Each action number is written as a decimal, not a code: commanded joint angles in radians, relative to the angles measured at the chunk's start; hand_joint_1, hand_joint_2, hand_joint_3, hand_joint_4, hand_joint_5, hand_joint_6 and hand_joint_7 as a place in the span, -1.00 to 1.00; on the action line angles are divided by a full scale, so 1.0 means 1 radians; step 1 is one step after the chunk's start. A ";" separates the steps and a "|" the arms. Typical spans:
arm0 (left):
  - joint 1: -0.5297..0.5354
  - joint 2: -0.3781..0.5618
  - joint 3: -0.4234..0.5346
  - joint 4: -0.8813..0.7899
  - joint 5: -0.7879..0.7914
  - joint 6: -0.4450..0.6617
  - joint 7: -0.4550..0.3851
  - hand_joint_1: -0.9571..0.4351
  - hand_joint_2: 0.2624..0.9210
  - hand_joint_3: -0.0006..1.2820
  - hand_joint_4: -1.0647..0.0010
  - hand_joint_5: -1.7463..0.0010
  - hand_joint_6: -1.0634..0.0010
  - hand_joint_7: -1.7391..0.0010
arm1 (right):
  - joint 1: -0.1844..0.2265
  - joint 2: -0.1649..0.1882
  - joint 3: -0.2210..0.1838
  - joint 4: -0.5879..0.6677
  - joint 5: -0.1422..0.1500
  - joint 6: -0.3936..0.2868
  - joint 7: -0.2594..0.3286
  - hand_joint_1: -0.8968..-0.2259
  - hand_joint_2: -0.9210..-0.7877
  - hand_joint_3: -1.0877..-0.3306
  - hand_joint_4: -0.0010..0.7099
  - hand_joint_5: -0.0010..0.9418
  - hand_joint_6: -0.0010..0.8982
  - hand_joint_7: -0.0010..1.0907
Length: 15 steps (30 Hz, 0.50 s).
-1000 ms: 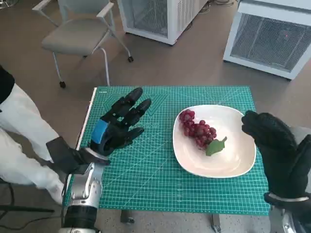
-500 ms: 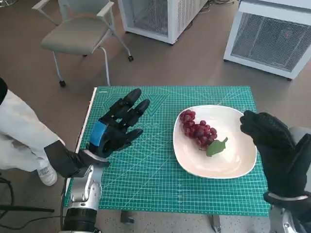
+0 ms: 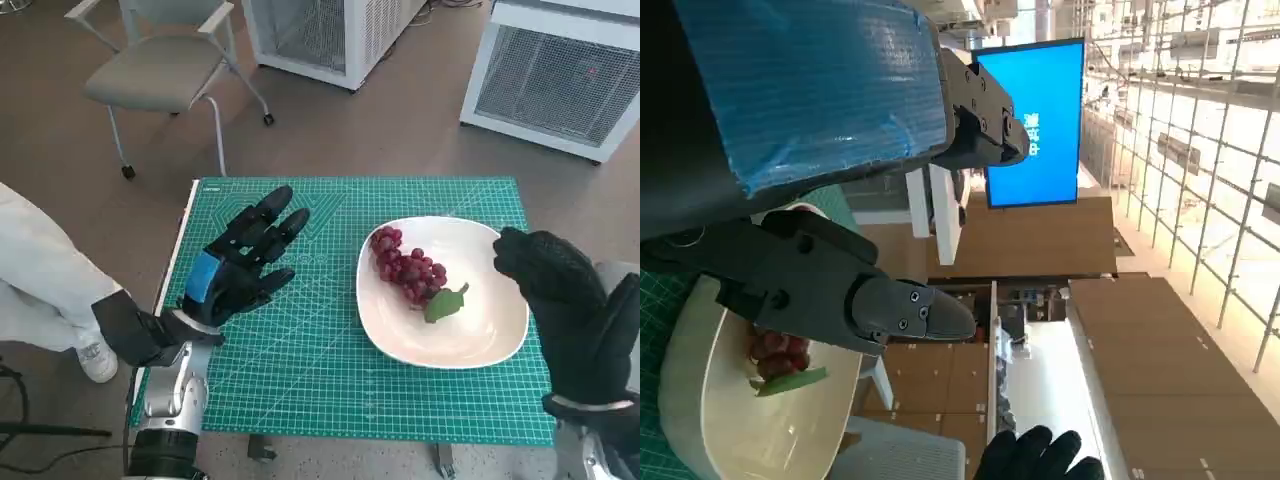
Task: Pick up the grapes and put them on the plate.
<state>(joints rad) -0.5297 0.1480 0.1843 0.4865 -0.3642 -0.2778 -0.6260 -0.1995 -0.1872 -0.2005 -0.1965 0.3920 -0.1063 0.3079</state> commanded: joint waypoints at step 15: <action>0.013 0.006 -0.006 0.000 0.004 -0.012 -0.003 -0.22 1.00 -0.75 0.24 0.99 0.21 1.00 | -0.005 -0.002 -0.003 0.022 0.011 0.012 0.010 0.68 -1.00 0.28 0.26 0.86 -0.45 0.89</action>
<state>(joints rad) -0.5279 0.1488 0.1779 0.4865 -0.3630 -0.2778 -0.6255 -0.2107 -0.1876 -0.2010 -0.1893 0.3926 -0.1063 0.3128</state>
